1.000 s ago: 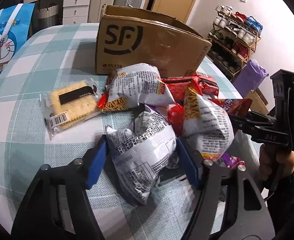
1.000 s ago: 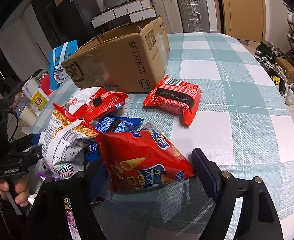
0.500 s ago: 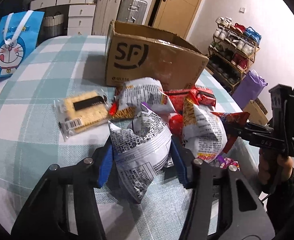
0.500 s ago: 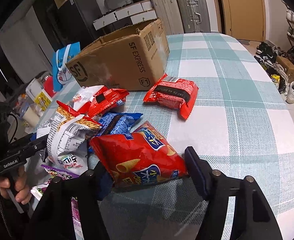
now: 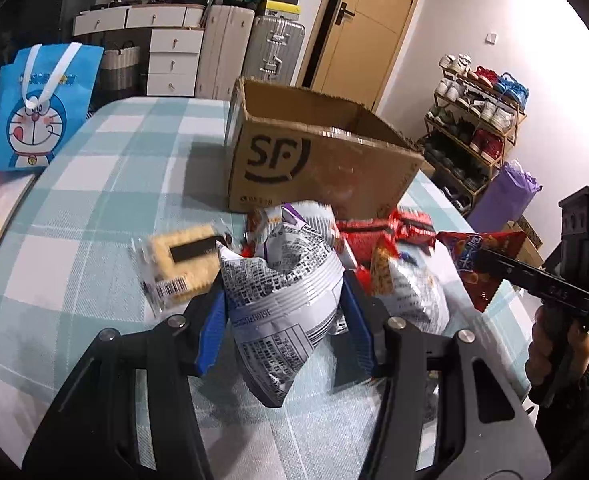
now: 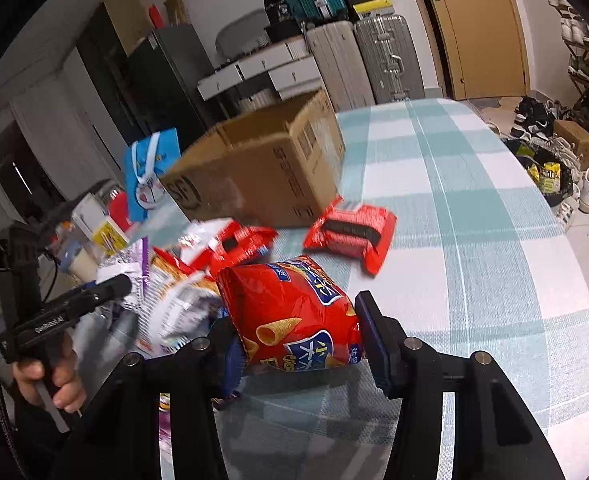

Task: Organize snacks
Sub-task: 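Carry both bags into the cardboard box and open both tools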

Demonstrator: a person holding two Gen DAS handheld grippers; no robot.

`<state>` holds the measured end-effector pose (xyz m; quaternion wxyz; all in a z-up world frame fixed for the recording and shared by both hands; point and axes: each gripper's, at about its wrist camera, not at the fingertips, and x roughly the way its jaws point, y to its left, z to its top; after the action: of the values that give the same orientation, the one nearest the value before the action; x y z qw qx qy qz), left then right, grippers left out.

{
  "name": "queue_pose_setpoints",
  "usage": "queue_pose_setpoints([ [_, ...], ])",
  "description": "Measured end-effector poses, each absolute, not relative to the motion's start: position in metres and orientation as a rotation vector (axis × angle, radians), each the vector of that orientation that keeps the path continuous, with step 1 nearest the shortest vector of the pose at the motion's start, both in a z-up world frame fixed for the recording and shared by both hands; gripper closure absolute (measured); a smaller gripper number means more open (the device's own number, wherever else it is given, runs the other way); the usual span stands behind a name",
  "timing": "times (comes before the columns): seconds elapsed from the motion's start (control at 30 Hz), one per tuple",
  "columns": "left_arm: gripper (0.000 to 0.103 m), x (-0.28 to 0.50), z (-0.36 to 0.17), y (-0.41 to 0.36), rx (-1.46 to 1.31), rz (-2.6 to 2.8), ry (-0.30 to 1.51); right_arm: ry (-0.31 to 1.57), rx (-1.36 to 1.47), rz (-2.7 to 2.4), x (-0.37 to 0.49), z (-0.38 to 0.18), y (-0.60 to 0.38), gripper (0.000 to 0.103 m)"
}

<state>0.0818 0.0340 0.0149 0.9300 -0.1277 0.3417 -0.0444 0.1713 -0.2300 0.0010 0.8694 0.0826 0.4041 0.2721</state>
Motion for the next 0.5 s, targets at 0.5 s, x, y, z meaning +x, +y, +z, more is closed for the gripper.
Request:
queue_pose_setpoints([
  [0.5,0.053,0.105,0.081,0.034,-0.224,-0.057,0.587,0.709,0.165,0.644,0.192,0.064,-0.203,0.052],
])
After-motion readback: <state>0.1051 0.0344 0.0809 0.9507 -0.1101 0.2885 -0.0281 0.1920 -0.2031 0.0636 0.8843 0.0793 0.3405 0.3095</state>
